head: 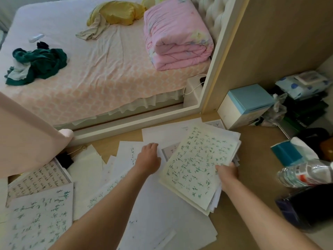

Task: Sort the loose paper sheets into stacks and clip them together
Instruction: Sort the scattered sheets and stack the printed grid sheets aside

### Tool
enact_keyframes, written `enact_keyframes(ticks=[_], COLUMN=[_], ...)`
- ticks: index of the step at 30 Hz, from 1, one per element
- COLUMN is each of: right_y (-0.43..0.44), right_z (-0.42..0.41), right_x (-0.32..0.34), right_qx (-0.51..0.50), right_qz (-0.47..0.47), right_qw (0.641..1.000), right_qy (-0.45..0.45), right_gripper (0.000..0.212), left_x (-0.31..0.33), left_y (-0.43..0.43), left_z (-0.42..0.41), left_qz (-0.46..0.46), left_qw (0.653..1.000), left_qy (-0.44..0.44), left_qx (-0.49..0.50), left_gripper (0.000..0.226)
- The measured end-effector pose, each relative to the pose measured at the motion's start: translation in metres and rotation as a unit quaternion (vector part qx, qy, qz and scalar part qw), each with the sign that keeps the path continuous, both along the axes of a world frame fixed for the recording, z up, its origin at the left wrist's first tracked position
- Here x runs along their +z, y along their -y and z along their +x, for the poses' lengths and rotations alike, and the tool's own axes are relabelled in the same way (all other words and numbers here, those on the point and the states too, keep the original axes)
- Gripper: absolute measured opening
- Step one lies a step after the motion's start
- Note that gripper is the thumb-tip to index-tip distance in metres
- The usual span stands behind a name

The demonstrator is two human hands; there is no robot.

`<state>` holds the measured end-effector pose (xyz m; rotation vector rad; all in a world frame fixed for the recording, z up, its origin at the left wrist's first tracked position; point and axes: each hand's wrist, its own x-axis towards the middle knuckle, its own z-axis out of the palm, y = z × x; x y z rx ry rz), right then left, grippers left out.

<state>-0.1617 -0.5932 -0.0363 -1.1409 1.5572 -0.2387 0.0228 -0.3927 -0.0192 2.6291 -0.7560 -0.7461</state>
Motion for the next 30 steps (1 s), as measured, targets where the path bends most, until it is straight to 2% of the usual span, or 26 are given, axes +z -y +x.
enact_keyframes(ticks=[3, 6, 10, 13, 17, 19, 21, 22, 24, 25, 28, 30], right_y=[0.0, -0.006, -0.013, -0.015, -0.017, -0.021, -0.027, -0.032, -0.042, -0.047, -0.062, -0.07], right_z=[-0.003, 0.001, 0.011, 0.016, 0.022, 0.026, 0.032, 0.034, 0.038, 0.039, 0.04, 0.04], right_x=[-0.004, -0.005, -0.007, -0.007, -0.008, -0.008, -0.009, -0.01, -0.013, -0.014, -0.016, -0.018], right_qx=[-0.026, -0.033, -0.023, -0.029, -0.049, -0.052, -0.037, -0.024, 0.01, 0.029, 0.079, 0.108], right_qz=[0.006, -0.008, -0.011, -0.004, -0.019, -0.021, -0.013, -0.006, -0.001, -0.004, -0.016, -0.023], right_qw=[1.0, 0.999, 1.0, 1.0, 0.999, 0.998, 0.999, 1.0, 1.0, 0.999, 0.997, 0.993], right_qy=[0.002, -0.004, -0.008, -0.002, -0.007, -0.002, 0.01, 0.015, 0.019, 0.015, -0.017, -0.046], right_gripper=[0.037, 0.048, 0.049, 0.05, 0.042, 0.041, 0.042, 0.042, 0.04, 0.039, 0.039, 0.045], left_x=[-0.01, -0.018, -0.021, -0.019, -0.011, -0.012, -0.012, -0.011, -0.01, -0.011, -0.011, -0.008], left_y=[0.018, 0.031, 0.045, 0.044, 0.023, 0.003, -0.019, -0.03, -0.055, -0.067, -0.099, -0.114], left_z=[0.0, 0.001, 0.015, 0.019, 0.013, 0.009, 0.002, -0.004, -0.014, -0.018, -0.026, -0.026], left_qz=[0.049, 0.053, -0.001, -0.08, -0.183, -0.218, -0.241, -0.234, -0.203, -0.191, -0.187, -0.181], left_qw=[0.997, 0.998, 0.996, 0.989, 0.95, 0.907, 0.864, 0.86, 0.861, 0.855, 0.816, 0.814], left_qy=[-0.018, 0.015, -0.076, -0.086, -0.082, -0.113, -0.163, -0.174, -0.189, -0.221, -0.324, -0.337], left_qx=[-0.048, -0.031, 0.041, 0.09, 0.238, 0.343, 0.411, 0.42, 0.425, 0.428, 0.44, 0.437], left_gripper=[0.08, 0.077, 0.039, 0.017, 0.015, 0.01, 0.039, 0.05, 0.054, 0.048, 0.01, 0.026])
